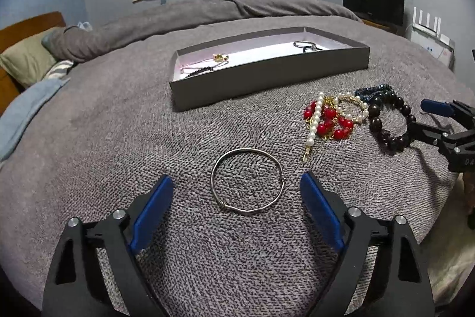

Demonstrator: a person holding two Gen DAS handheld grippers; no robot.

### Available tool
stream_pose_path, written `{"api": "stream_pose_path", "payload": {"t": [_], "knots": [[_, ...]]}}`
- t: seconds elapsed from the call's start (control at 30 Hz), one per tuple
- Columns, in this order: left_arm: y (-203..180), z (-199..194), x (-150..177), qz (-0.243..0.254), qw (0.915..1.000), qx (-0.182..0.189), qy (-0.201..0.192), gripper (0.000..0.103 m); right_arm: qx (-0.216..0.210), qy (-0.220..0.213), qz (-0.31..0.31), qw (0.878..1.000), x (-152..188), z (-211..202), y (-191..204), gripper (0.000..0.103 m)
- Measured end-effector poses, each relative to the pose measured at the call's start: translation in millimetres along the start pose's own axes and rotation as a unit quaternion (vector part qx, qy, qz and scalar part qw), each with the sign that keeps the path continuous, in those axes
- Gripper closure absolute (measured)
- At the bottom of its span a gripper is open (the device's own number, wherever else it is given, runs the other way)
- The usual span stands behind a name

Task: Organize jewelry
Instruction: 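Move both open tools back to the remaining bracelets, then grasp the large silver ring with the left tool while the right tool grasps the black bead bracelet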

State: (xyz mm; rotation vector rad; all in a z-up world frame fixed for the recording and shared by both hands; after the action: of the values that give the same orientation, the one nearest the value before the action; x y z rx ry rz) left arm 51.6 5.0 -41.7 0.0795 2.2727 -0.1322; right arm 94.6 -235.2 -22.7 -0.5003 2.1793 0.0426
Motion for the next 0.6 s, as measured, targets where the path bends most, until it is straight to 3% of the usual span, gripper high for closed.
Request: {"api": "stream_pose_path", "payload": {"t": [0.1, 0.23, 0.4, 0.6], "knots": [[-0.6, 0.2, -0.5, 0.002, 1.0000, 0.000, 0.000, 0.021, -0.006, -0.004, -0.002, 1.000, -0.3, -0.2, 2.2, 0.022], [-0.3, 0.1, -1.6, -0.001, 1.0000, 0.005, -0.001, 0.033, -0.016, -0.007, -0.003, 1.000, -0.3, -1.1, 4.1, 0.033], [0.5, 0.0, -2.7, -0.005, 0.9999, 0.009, -0.002, 0.039, -0.044, 0.002, 0.046, 0.998, 0.8, 1.7, -7.9, 0.044], [-2.1, 1.4, -2.5, -0.001, 0.9999, 0.012, 0.001, 0.051, -0.036, 0.016, 0.045, 0.998, -1.6, 6.9, -7.1, 0.059]]}}
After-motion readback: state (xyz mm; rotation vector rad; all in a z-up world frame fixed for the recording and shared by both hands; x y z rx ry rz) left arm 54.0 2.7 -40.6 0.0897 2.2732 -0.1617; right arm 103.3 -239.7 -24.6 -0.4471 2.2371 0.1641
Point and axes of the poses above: each gripper's, at about its wrist camera, not at the fingertips, and z roughly the way its jaws point, y to its left, x to its underside, the point moved 2 cm from there along z, roughly the way its jaws point, and after that the axes turned 13 degrees about -z, right-handed, at the moved point
